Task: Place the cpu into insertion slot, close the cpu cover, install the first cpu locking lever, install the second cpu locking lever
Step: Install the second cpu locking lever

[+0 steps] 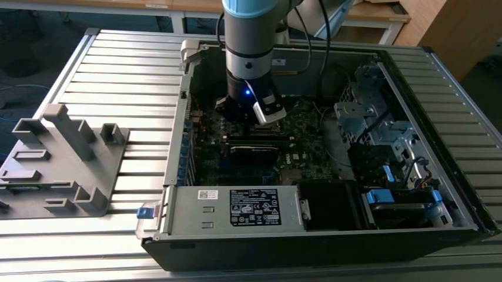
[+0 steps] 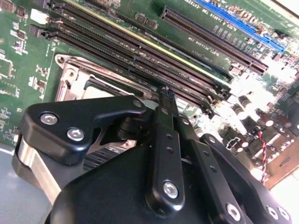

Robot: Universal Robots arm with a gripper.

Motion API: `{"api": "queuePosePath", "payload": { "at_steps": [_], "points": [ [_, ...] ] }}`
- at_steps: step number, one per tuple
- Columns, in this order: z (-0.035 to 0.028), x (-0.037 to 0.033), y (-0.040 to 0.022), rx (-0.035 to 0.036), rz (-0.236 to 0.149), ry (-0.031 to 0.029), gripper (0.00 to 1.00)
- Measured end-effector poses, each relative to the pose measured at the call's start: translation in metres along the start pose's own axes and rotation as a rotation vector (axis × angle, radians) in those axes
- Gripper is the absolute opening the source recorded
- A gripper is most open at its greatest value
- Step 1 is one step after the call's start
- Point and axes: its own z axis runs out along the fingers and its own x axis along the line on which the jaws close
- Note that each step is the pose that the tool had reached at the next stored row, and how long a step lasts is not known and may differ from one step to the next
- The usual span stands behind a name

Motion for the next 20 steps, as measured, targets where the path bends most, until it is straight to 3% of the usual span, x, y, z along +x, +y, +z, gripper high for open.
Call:
{"api": "queuePosePath", "payload": {
  "at_steps": [13, 17, 20],
  "points": [
    [0.0029, 0.0023, -0.0001, -0.0077, 0.000, -0.0007, 0.11],
    [0.0034, 0.0030, -0.0001, -0.0234, 0.001, -0.0008, 0.11],
    [0.0033, 0.0030, 0.0000, -0.0257, 0.001, -0.0005, 0.11]
  ]
}}
